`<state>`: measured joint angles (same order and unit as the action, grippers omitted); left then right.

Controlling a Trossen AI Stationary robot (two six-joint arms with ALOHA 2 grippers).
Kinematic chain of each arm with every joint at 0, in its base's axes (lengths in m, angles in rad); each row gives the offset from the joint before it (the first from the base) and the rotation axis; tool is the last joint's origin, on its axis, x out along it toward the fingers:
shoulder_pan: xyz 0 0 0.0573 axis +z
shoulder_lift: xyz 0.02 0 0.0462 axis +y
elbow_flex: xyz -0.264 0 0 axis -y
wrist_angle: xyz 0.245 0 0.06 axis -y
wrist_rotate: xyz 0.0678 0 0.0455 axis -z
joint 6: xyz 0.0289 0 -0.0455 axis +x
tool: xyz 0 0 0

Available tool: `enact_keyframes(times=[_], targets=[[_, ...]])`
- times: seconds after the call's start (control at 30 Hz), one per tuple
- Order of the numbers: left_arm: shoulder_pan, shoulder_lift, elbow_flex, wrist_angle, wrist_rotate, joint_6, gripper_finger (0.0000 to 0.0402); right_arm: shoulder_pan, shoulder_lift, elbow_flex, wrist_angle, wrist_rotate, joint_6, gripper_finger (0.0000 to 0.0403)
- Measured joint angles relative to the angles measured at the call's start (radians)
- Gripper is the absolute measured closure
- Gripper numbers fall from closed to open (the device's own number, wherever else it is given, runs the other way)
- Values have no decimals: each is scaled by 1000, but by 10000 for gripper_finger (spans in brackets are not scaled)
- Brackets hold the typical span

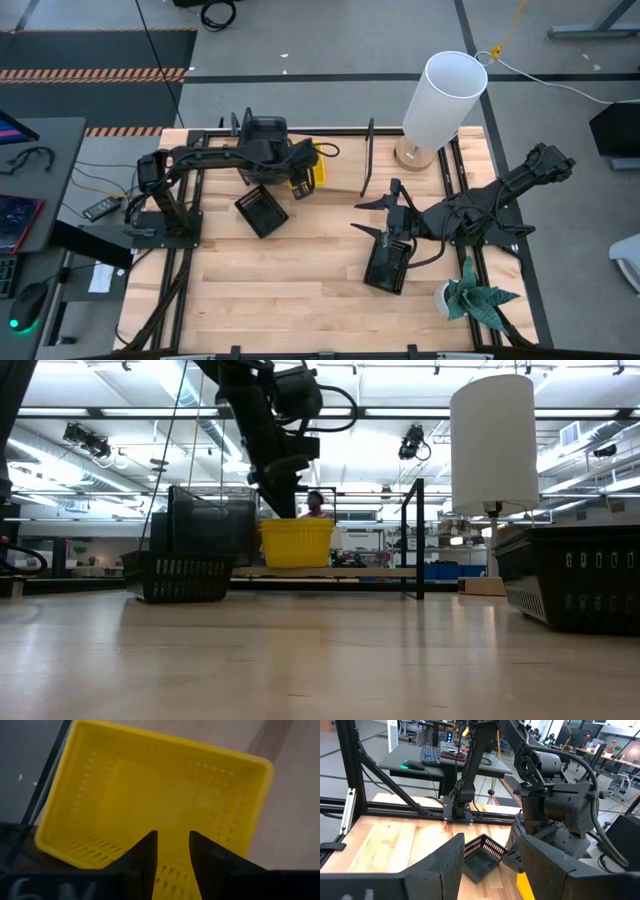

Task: Stack baskets on shelf by color
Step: Put the stacked yellow bins on the shelf

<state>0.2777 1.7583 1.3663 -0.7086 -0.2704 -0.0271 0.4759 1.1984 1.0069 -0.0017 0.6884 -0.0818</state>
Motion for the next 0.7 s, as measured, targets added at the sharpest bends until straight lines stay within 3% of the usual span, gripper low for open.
enact_keyframes(times=[0.27, 0.5, 0.7], targets=[[-32, -56, 0, 72, 36, 72, 283, 0, 0, 0, 0, 0, 0, 208], [-99, -68, 1, 98, 267, 148, 283, 0, 0, 0, 0, 0, 0, 208], [-126, -12, 0, 34, 289, 113, 283, 0, 0, 0, 0, 0, 7, 208]])
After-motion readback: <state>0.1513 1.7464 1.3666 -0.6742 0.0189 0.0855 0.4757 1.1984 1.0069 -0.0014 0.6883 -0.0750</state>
